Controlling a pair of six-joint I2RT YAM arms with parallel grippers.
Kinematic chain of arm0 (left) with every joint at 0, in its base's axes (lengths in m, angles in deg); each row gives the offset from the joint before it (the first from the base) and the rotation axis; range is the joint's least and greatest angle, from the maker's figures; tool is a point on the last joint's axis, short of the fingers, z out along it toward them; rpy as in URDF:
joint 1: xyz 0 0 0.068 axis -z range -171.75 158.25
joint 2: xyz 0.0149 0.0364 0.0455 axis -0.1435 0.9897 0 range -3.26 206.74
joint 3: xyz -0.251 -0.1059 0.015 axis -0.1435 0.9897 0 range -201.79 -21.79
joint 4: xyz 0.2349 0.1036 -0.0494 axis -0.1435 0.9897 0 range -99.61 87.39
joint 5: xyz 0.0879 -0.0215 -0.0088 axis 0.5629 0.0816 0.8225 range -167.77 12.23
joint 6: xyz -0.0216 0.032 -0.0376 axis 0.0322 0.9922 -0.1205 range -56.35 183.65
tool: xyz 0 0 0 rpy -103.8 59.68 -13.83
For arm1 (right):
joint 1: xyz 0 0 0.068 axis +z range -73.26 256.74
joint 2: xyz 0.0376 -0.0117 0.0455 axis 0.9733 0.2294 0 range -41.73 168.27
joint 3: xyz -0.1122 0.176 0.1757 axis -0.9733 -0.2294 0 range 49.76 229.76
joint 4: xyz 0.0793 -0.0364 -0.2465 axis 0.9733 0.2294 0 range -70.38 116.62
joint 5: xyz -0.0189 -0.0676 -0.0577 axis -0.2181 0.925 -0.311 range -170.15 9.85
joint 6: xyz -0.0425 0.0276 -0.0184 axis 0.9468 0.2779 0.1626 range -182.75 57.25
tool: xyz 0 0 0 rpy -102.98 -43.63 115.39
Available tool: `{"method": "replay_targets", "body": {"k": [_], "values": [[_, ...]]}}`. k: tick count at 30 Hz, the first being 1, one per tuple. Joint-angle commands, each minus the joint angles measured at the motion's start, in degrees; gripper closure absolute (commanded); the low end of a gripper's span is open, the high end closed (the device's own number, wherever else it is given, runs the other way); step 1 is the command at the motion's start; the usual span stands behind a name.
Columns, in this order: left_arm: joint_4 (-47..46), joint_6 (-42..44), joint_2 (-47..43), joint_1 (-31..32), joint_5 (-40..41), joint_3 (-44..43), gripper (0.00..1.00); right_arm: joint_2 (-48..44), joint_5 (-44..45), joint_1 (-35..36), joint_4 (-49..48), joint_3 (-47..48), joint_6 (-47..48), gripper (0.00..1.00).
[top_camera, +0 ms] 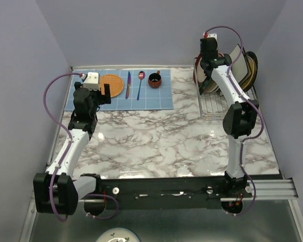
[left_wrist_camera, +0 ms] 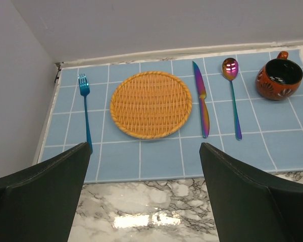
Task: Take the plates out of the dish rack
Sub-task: Unload the plate from the dish rack.
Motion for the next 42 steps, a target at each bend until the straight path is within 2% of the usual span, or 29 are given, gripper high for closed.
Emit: {"method": "replay_targets", "body": {"k": [1, 27, 42], "values": [[-1.32, 0.39, -1.56, -0.23, 0.65, 0.86, 0.01, -4.97, -4.46, 2.81, 3.59, 0.10, 7.56, 0.99], [-1.32, 0.57, -1.74, -0.23, -0.14, 0.78, 0.01, -8.05, -1.20, 4.04, 3.85, 4.31, 11.34, 0.99], [-1.32, 0.92, -2.09, -0.23, 0.03, 0.95, 0.01, -8.75, 2.22, 4.04, 0.69, 6.16, 15.73, 0.99]]}}
